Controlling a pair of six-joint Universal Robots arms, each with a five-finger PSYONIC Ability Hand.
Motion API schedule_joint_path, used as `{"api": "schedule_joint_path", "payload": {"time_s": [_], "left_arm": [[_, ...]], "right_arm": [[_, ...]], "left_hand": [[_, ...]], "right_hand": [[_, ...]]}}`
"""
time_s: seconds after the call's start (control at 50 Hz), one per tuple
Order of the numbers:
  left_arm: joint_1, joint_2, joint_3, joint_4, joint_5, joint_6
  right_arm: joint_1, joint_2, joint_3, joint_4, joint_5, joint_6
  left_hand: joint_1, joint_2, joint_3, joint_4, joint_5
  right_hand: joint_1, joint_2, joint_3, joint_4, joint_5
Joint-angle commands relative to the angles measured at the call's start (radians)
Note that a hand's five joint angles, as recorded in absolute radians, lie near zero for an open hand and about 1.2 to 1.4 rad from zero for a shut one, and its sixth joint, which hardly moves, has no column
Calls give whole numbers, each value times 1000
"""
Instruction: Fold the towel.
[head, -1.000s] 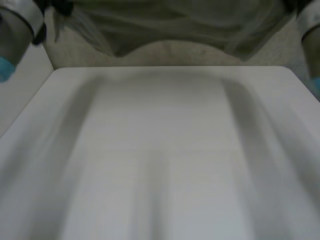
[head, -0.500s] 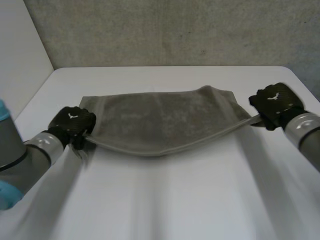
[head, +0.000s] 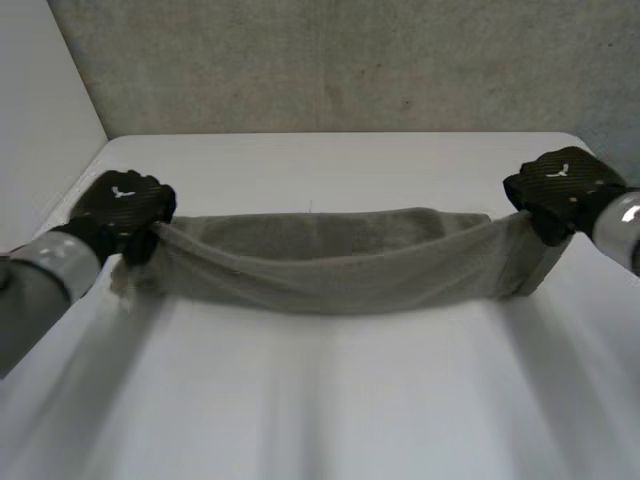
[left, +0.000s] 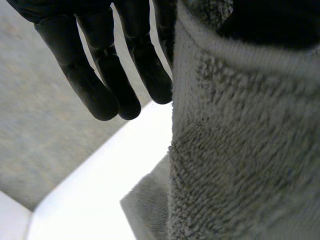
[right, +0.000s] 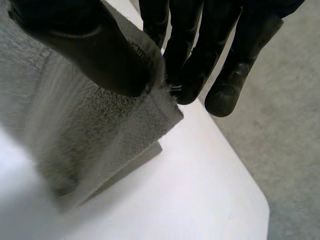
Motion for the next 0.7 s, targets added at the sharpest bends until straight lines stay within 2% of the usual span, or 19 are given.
{"api": "schedule_joint_path", "payload": {"time_s": [0.02,0.04,0.08,0.1,0.14,0.18,0.34,0.36,0.38,0.4,0.42,0.44,0.46,0.54,0.6,0.64,0.7], "left_arm": [[-61,-360,388,-88,-90,4],[-61,-360,389,-89,-90,4],[-68,-481,563,-145,-127,4],[-68,-482,563,-145,-127,4],[-70,-537,646,-173,-138,4],[-76,-642,794,-222,-148,4],[-122,-816,1080,-294,-156,4],[-128,-833,1109,-297,-164,4],[-128,-833,1110,-297,-164,4],[-133,-840,1129,-299,-180,4],[-136,-840,1140,-297,-200,1],[-136,-840,1140,-297,-201,1],[-137,-833,1140,-296,-216,-9],[-148,-816,1140,-296,-230,-12],[-160,-774,1126,-303,-234,-12],[-160,-715,1075,-329,-251,-10],[-157,-676,1030,-343,-265,-12]], "right_arm": [[51,347,-348,6,128,1],[51,348,-348,6,129,1],[63,455,-486,4,162,7],[63,455,-486,4,162,8],[74,554,-610,1,181,9],[81,601,-668,-2,188,9],[120,768,-886,-16,216,9],[128,789,-916,-25,227,11],[128,790,-916,-25,227,11],[138,803,-936,-34,245,12],[149,807,-942,-40,270,20],[149,807,-942,-40,270,20],[157,803,-942,-45,294,35],[157,796,-920,-43,327,93],[157,731,-861,-36,328,169],[149,618,-745,-39,319,228],[143,558,-658,-49,317,239]], "left_hand": [[-34,-124,-149,-125,-247],[-34,-124,-149,-125,-247],[-34,-124,-149,-125,-247],[-34,-124,-149,-125,-247],[-34,-124,-149,-125,-247],[-34,-124,-149,-125,-247],[-45,-135,-161,-136,-258],[-400,-490,-515,-490,-613],[-404,-494,-519,-494,-616],[-808,-898,-923,-898,-1020],[-1111,-1201,-1226,-1201,-1324],[-1114,-1204,-1229,-1205,-1327],[-1216,-1306,-1331,-1306,-1429],[-1226,-1316,-1341,-1316,-1438],[-1223,-1313,-1338,-1313,-1435],[-1217,-1307,-1332,-1307,-1430],[-1211,-1301,-1326,-1301,-1424]], "right_hand": [[78,78,68,54,39],[78,78,68,54,39],[78,78,68,54,39],[78,78,68,54,39],[78,78,68,54,39],[78,78,68,54,39],[39,39,28,15,-1],[-430,-430,-440,-454,-469],[-435,-435,-445,-458,-474],[-1025,-1025,-1035,-1048,-1064],[-1144,-1144,-1154,-1167,-1183],[-1144,-1144,-1154,-1167,-1183],[-1144,-1144,-1154,-1167,-1183],[-1144,-1144,-1154,-1167,-1183],[-1144,-1144,-1154,-1167,-1183],[-1144,-1144,-1154,-1167,-1183],[-1144,-1144,-1154,-1167,-1183]]}}
